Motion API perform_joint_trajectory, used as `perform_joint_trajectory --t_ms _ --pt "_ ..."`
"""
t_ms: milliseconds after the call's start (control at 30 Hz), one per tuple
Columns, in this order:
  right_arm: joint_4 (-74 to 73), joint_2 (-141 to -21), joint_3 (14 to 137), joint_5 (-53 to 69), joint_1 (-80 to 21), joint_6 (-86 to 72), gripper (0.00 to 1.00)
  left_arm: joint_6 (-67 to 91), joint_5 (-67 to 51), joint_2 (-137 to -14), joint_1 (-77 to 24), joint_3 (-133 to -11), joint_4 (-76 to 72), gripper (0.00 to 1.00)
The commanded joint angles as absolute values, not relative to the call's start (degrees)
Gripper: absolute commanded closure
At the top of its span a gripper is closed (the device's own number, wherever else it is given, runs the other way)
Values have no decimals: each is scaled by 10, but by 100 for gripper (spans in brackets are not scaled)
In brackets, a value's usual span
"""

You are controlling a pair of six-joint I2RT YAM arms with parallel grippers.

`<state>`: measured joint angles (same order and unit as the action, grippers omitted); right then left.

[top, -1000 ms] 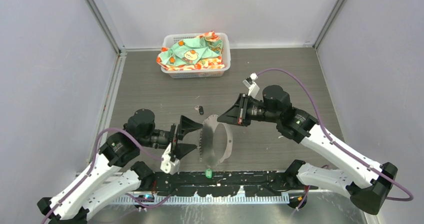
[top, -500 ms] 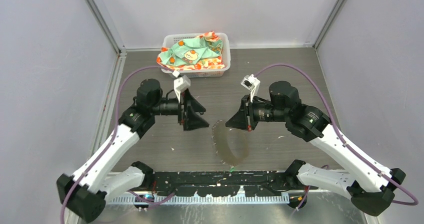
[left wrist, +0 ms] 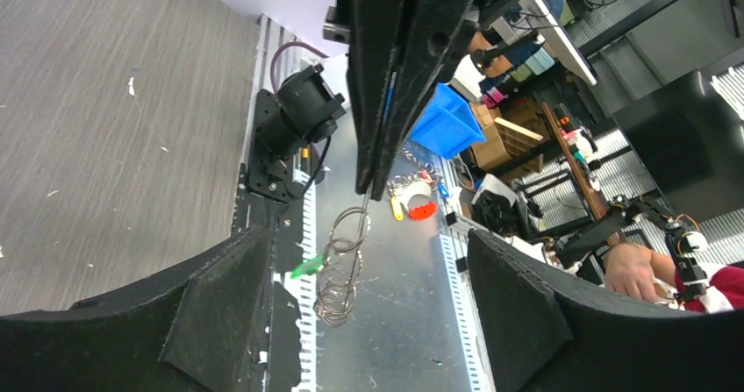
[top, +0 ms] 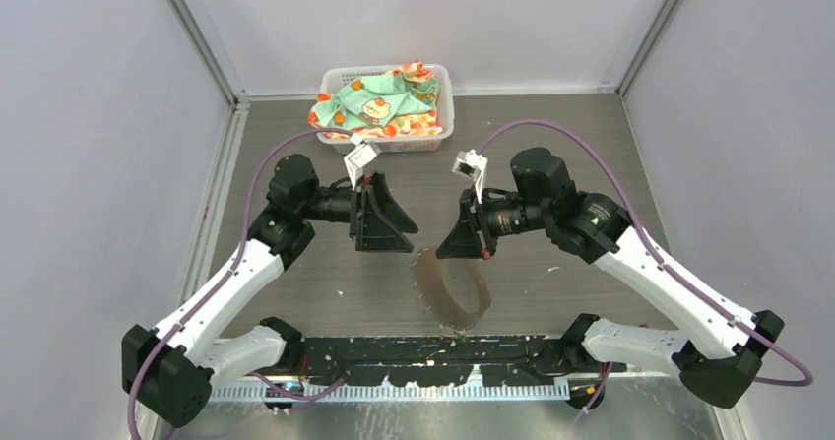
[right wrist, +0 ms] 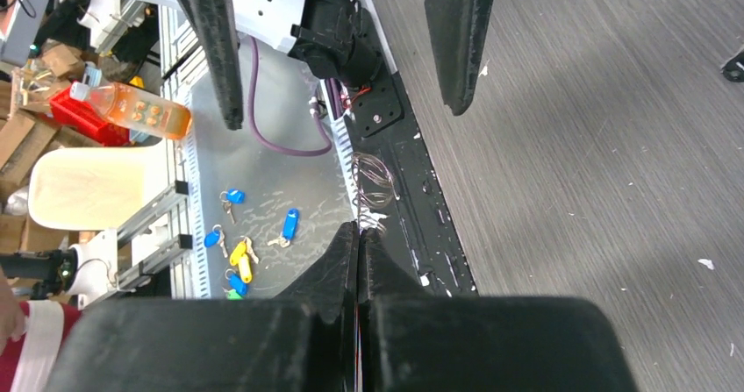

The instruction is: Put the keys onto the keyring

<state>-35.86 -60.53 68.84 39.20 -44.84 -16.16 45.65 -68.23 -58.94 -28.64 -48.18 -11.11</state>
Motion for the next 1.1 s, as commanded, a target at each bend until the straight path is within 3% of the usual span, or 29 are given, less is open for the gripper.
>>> perform_joint_trajectory --t_ms 0,100,133,233,300,467,600,767,1067 --pt "-327 -611 717 434 -449 -159 99 470 -719 -570 -300 -483 -151 18" --pt "-326 -624 725 465 -450 -168 99 359 -782 -557 -299 -500 -114 30" --pt "-327 -629 727 477 -449 -171 99 253 -799 -549 -294 -515 -66 34" --pt "-325 -634 725 499 -450 -181 99 -81 -748 -523 -285 -591 231 37" --pt "-319 -634 721 515 -449 -191 99 -188 -702 -513 -285 -607 307 38" --pt "-283 -634 713 554 -450 -228 99 -299 -647 -473 -298 -582 304 38" --pt "-202 -636 695 582 -449 -284 99 -415 -582 -443 -366 -556 330 38" --pt "-179 -654 696 609 -450 -310 99 -443 -501 -404 -421 -500 231 38" --pt "-185 -669 698 631 -451 -311 99 -429 -490 -394 -425 -498 179 39"
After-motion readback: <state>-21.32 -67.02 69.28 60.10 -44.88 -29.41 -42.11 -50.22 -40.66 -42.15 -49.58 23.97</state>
